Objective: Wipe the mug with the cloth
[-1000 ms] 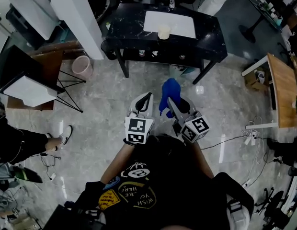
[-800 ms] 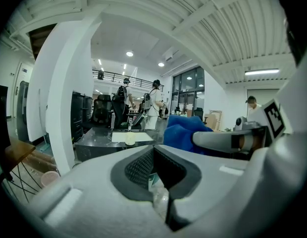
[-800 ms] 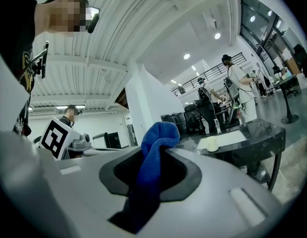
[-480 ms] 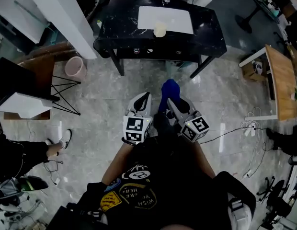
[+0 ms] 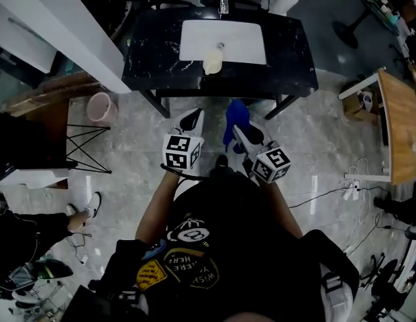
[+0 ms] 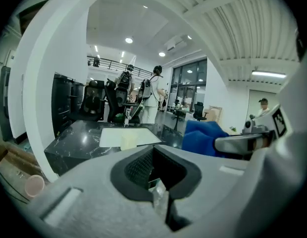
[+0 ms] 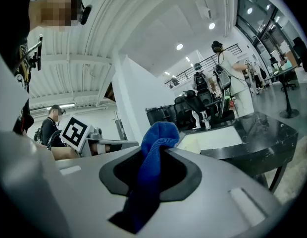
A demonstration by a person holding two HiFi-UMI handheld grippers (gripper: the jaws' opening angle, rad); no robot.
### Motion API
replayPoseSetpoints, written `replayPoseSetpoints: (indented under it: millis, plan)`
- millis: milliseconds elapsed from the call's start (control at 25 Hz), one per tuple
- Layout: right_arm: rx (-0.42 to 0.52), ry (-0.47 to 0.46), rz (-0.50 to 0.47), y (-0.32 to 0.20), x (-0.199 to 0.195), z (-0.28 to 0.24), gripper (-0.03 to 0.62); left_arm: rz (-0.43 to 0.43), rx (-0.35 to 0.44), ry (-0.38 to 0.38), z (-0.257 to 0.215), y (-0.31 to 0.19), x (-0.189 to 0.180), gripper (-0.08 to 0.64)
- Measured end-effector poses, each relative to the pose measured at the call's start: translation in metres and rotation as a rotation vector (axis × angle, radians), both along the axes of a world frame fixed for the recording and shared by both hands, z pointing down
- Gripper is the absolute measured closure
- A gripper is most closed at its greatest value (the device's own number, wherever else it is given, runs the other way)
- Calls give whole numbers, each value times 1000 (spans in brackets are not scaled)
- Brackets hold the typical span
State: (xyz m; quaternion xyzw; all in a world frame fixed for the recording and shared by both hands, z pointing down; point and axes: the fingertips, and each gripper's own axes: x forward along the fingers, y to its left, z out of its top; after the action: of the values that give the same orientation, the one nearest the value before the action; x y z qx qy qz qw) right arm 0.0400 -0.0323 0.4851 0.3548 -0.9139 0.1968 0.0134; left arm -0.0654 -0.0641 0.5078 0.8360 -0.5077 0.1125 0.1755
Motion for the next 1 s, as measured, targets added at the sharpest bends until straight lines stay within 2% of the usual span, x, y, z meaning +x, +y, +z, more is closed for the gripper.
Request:
replayPoseSetpoints:
  millis: [280,600,680,800,880,1000]
  plan:
    - [-70,56,-65,-85,11,46,506,4,-157,-14,37,-120,3,555]
    - [-126,75,17,-166,21,66,506,5,-345,-77,91,-242,-19,555]
    - [-124,81,38,-187,19,69,506,22,-387,-96,102,-262,-25,555]
    - [-140,122,83,-216,18,84,506,47,-432,-173,116,-284,-32,555]
    - [-162,161,103,-237,15,100,506,61,-440,-211,119,-294,-32,555]
    - [-196,215,76,-259,-4,126,506,111,-437,-230,117,-295,-22,555]
